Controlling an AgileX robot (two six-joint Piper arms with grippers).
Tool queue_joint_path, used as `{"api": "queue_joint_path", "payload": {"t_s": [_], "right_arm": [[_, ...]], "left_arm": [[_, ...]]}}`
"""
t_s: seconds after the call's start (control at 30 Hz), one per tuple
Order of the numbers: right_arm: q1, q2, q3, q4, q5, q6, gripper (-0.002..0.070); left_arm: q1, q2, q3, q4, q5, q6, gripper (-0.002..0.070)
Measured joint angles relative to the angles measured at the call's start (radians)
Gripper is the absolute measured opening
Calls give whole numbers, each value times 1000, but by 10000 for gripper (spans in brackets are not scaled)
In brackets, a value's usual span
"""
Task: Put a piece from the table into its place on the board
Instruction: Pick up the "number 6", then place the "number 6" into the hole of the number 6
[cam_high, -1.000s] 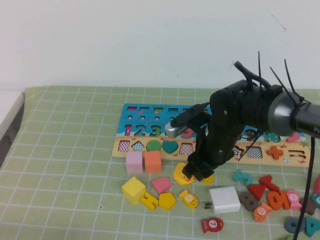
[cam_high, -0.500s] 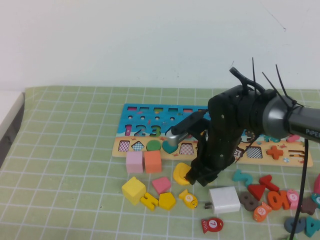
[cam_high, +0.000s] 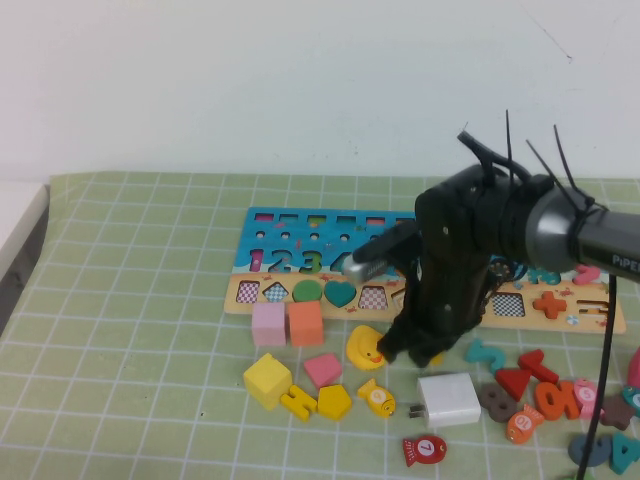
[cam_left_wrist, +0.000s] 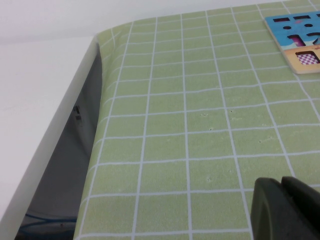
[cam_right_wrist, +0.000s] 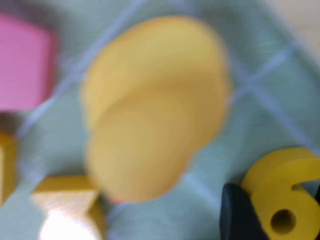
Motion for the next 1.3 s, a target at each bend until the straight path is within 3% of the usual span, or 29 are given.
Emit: {"api": "queue_joint_path", "payload": {"t_s": [0.5,0.73,1.0,1.3], "right_arm": [[-98,37,-280,-52,70,241,280],[-140,65,-303,-21,92,252,280],[-141,72,-315,131,10,252,280],[-141,205,-555,163,77,270,280]], "left_arm": [[0,0,0,0,0,0,-2],[0,0,0,0,0,0,-2],[0,0,0,0,0,0,-2],[0,0,0,0,0,0,-2]]}}
